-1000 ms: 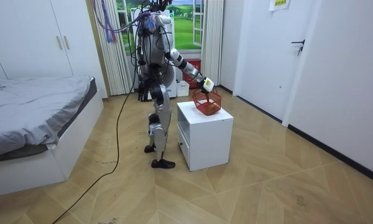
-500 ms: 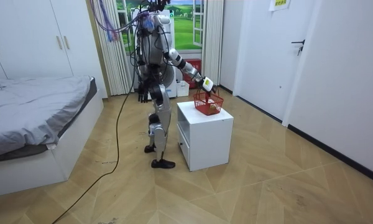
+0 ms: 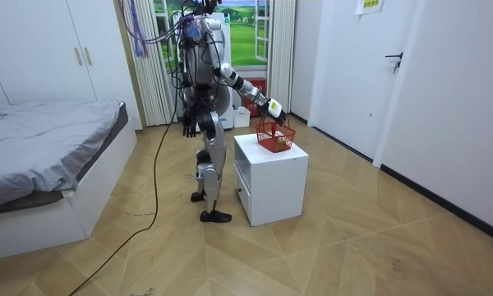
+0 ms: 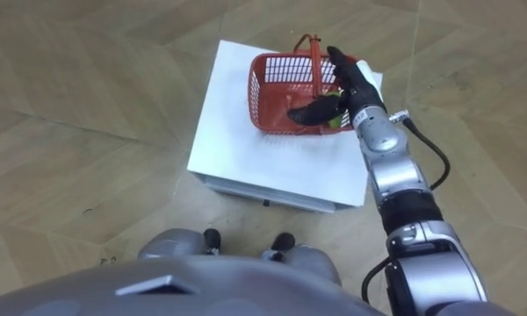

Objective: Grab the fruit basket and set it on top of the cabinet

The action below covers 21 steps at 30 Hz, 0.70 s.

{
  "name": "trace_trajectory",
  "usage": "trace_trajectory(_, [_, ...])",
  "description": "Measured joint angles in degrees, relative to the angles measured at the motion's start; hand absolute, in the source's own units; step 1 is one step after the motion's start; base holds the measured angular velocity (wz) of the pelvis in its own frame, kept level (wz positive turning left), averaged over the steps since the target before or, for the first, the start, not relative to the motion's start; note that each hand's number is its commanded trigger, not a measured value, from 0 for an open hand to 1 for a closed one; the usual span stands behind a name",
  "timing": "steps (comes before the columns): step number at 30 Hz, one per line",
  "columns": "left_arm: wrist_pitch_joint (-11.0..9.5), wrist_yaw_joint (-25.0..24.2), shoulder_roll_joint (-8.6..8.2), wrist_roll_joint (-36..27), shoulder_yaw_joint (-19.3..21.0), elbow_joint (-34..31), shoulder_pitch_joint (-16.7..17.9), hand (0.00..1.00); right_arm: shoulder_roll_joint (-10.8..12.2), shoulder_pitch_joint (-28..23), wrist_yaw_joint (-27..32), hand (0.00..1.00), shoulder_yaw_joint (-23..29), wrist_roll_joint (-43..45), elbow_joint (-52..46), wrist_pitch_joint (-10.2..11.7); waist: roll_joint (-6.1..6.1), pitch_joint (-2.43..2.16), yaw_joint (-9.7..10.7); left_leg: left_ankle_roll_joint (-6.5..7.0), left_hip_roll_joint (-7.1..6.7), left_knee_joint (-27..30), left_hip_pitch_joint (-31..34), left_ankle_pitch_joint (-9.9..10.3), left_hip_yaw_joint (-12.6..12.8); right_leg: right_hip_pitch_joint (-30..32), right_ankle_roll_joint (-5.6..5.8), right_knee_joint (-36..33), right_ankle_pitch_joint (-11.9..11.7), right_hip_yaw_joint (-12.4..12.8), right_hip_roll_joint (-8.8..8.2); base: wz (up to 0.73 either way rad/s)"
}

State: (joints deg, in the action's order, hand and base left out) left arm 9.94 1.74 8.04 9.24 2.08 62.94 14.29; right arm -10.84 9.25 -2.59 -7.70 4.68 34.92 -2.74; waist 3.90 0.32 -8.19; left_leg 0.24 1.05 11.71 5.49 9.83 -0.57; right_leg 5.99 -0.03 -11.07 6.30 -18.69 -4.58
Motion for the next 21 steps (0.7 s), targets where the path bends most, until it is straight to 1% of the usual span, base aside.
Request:
trace_trajectory(3, [-0.1, 0.0, 0.09, 0.1, 0.0, -0.3, 0.0, 0.0, -0.2, -0.8, 0.0, 0.0, 0.0, -1.3, 0.0, 0.0, 0.73, 0.04, 0.0, -0.01, -0.29, 0.0, 0.0, 0.0, -0.2, 0.0, -0.05, 0.0, 0.1, -0.1, 0.06, 0.03])
trace_trajectory(6, [-0.4, -0.2, 0.11, 0.0, 0.0, -0.8, 0.0, 0.0, -0.2, -1.5, 0.2, 0.0, 0.0, -2.2, 0.0, 0.0, 0.99, 0.04, 0.1, 0.0, -0.33, 0.0, -0.3, 0.0, -0.1, 0.0, -0.05, 0.0, 0.1, 0.1, 0.4, -0.01])
trace_trajectory(8, [-0.7, -0.1, 0.18, 0.0, 0.0, -1.0, 0.0, 0.0, -0.2, -1.7, 0.6, 0.0, 0.0, -2.1, -0.1, 0.1, 0.91, 0.1, 0.2, 0.0, -0.3, 0.0, -0.4, 0.0, 0.2, 0.0, -0.05, -0.2, 0.0, 0.6, 0.42, -0.09])
trace_trajectory(11, [-1.5, -0.1, 0.39, 0.0, 0.1, -1.0, -0.1, 0.0, -0.2, -2.1, 0.7, 0.0, 0.1, -2.0, -1.9, 0.2, 0.5, 0.37, 0.3, 0.02, 0.13, -0.5, -1.1, 0.0, 0.8, 0.0, -0.05, -0.4, 0.1, 1.2, 0.51, -0.13])
trace_trajectory(12, [-1.6, -0.1, 0.47, 0.0, 0.1, -1.0, 0.0, 0.0, -0.2, -2.1, 0.8, 0.0, 0.2, -1.8, -2.2, 0.4, 0.42, 0.37, 0.5, 0.02, 0.23, -0.8, -1.3, 0.0, 1.4, -0.1, -0.05, -0.5, 0.1, 1.7, 0.59, -0.13])
trace_trajectory(15, [-1.8, -0.1, 0.55, 0.0, 0.1, -1.0, -0.1, 0.0, -0.2, -2.1, 1.2, 0.0, 1.1, -1.7, -2.7, 0.4, 0.22, 0.4, 1.4, 0.07, 0.12, -0.9, -1.6, 0.1, 1.6, -0.2, -0.05, -0.5, 0.1, 1.8, 0.63, -0.05])
trace_trajectory(17, [-1.7, -0.1, 0.58, 0.1, 0.3, -1.0, -0.2, 0.0, -0.2, -2.8, 1.3, 0.0, 2.2, -2.1, -4.3, 0.4, 0.17, 0.38, 1.7, 0.07, 0.08, -1.0, -1.7, 0.1, 1.8, -0.2, -0.05, -0.5, 0.1, 1.9, 0.66, -0.08])
trace_trajectory(19, [-1.7, -0.1, 0.51, 0.1, 1.5, -1.0, -0.2, 0.0, -0.4, -4.2, 2.5, 0.0, 3.6, -2.6, -6.3, 0.6, 0.21, 0.25, 1.7, 0.06, 0.19, -1.4, -2.3, 0.1, 2.8, -0.2, -0.06, -0.6, 0.0, 2.8, 0.9, -0.18])
trace_trajectory(21, [-1.7, 0.0, 0.43, 0.1, 2.8, -1.1, -0.2, 0.0, -0.3, -5.9, 3.3, 0.0, 5.3, -2.7, -7.8, 1.5, 0.02, 0.1, 2.1, 0.06, 0.21, -1.5, -2.7, 0.1, 3.0, -0.1, -0.08, -0.5, 0.0, 2.9, 0.91, -0.09])
